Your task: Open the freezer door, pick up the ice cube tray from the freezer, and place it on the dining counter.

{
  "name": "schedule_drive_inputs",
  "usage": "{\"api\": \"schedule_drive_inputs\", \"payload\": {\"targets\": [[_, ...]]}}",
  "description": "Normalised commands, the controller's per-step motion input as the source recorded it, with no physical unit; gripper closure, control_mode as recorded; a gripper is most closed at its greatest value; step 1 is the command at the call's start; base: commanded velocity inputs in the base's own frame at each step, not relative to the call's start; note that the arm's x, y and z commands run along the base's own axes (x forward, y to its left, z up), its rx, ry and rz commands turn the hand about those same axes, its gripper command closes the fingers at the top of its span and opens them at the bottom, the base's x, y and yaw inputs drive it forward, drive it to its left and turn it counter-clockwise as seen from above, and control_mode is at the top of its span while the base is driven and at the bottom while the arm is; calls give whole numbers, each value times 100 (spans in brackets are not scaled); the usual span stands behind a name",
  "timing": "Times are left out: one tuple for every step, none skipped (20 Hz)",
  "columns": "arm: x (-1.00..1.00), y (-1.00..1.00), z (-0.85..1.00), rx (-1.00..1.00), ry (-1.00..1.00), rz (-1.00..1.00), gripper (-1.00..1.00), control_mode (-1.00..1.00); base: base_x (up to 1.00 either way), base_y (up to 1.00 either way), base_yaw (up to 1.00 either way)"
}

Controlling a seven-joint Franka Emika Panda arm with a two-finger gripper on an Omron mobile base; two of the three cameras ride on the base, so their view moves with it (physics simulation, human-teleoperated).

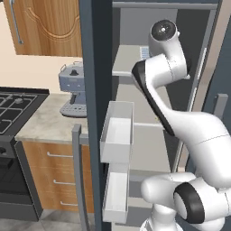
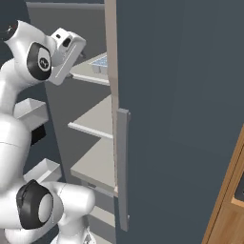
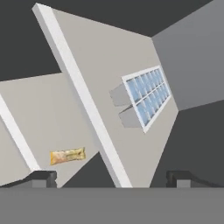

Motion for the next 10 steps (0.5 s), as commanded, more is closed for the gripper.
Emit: {"api": "schedule_drive_inputs", "payload": {"targets": [[56,0,0,0,0,0,-100,-100,0,0,0],[54,-3,0,0,0,0,-100,-100,0,0,0],[48,-6,0,0,0,0,-100,-100,0,0,0],[44,-9,0,0,0,1,-100,-100,0,0,0],[39,-9,0,0,0,1,-100,-100,0,0,0],[41,-1,0,0,0,1,-100,-100,0,0,0],[40,0,0,0,0,0,-100,-100,0,0,0],[38,0,-3,0,0,0,-100,-100,0,0,0],[37,0,-4,0,0,0,-100,-100,0,0,0],[35,-1,-2,0,0,0,-100,-100,0,0,0]]}}
